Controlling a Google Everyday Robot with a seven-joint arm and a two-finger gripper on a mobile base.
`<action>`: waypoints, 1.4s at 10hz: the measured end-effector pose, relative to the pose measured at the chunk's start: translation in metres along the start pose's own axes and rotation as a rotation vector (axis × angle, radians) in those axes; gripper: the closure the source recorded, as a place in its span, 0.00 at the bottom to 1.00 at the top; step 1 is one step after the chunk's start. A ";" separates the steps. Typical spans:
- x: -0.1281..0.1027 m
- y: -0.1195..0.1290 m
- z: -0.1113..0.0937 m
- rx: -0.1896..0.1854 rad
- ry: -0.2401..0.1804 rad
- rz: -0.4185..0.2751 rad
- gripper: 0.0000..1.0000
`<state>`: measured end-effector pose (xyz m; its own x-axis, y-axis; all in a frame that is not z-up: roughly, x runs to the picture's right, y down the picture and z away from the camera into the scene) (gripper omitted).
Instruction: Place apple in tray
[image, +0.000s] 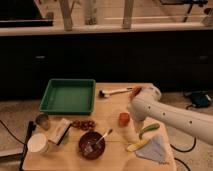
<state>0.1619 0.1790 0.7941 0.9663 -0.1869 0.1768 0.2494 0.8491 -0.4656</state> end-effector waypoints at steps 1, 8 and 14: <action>-0.002 -0.001 0.002 -0.001 -0.009 0.003 0.20; -0.008 -0.006 0.014 -0.007 -0.066 0.025 0.20; -0.007 -0.012 0.027 -0.024 -0.108 0.044 0.20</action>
<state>0.1501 0.1838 0.8219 0.9644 -0.0941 0.2470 0.2091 0.8432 -0.4952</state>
